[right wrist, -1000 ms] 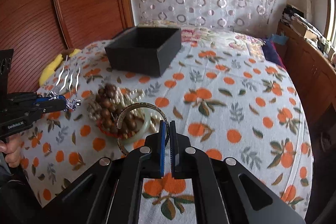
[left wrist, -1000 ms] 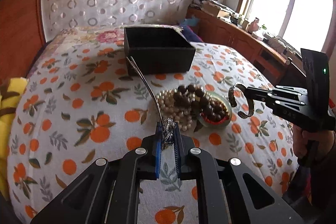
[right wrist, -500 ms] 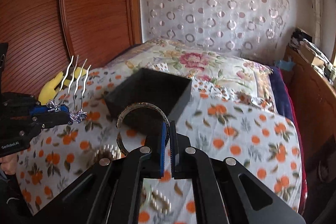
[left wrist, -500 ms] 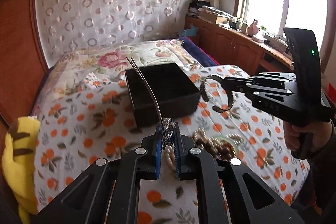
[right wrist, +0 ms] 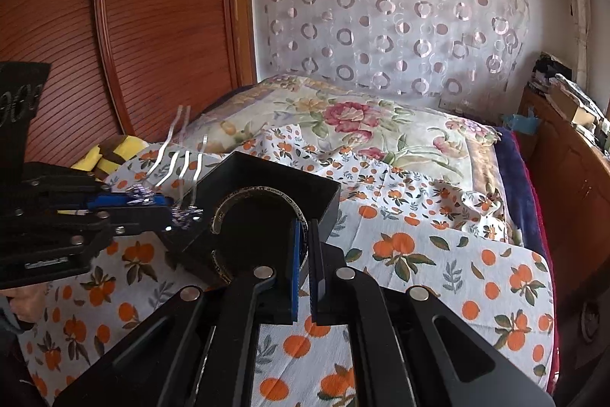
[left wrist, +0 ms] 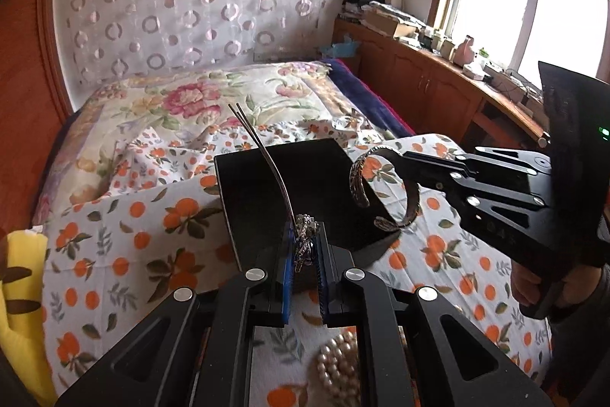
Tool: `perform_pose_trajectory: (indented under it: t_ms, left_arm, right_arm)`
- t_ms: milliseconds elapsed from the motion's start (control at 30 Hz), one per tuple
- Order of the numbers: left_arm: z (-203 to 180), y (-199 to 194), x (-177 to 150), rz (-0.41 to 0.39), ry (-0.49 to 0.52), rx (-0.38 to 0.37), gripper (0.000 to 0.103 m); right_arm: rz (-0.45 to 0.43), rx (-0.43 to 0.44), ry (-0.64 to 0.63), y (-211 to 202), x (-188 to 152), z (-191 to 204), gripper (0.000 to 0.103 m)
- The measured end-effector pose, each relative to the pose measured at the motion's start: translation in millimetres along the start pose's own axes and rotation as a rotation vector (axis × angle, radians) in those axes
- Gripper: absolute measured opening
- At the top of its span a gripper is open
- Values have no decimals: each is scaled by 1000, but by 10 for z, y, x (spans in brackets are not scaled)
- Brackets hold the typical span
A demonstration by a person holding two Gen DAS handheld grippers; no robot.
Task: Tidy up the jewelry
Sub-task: 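Carry the comb and bangle over the black box and open both tools, then grasp the brown wooden bead bracelet with the left tool and lift it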
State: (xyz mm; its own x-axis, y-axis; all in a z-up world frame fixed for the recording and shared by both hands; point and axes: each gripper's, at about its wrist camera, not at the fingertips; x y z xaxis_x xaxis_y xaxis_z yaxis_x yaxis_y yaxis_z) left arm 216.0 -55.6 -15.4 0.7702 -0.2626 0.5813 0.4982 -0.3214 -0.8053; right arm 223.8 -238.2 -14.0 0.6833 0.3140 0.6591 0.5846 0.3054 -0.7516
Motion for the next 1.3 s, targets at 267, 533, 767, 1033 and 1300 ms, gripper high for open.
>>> perform_pose_trajectory:
  t_ms: [267, 533, 767, 1033, 1300]
  left_arm:
    - [33, 20, 88, -24, 0, 11, 28]
    - [143, -173, -41, -48, -22, 30, 31]
    - [201, -256, -229, -44, -34, 43, 35]
    - [155, -293, -487, -33, -40, 36, 37]
    - [-70, -323, -793, -22, -21, 15, 37]
  right_arm:
    - [23, 19, -17, 185, 71, 23, 5]
    - [57, 16, -34, 367, 95, 88, 6]
    - [63, -16, -34, 369, 100, 124, 10]
    - [24, -46, -12, -19, -75, 79, 11]
    - [13, -34, -2, -362, -533, 195, 11]
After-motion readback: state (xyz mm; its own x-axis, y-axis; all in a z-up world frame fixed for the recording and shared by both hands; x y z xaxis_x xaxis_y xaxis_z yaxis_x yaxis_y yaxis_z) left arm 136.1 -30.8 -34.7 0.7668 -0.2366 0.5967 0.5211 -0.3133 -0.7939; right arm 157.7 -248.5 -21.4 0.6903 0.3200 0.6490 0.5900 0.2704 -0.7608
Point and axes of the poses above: each gripper's, at about its wrist camera, not at the fingertips, and y roughly the way its jaws point, z to its left, x to its top, and after that the axes turned 10 degrees about z, right-handed
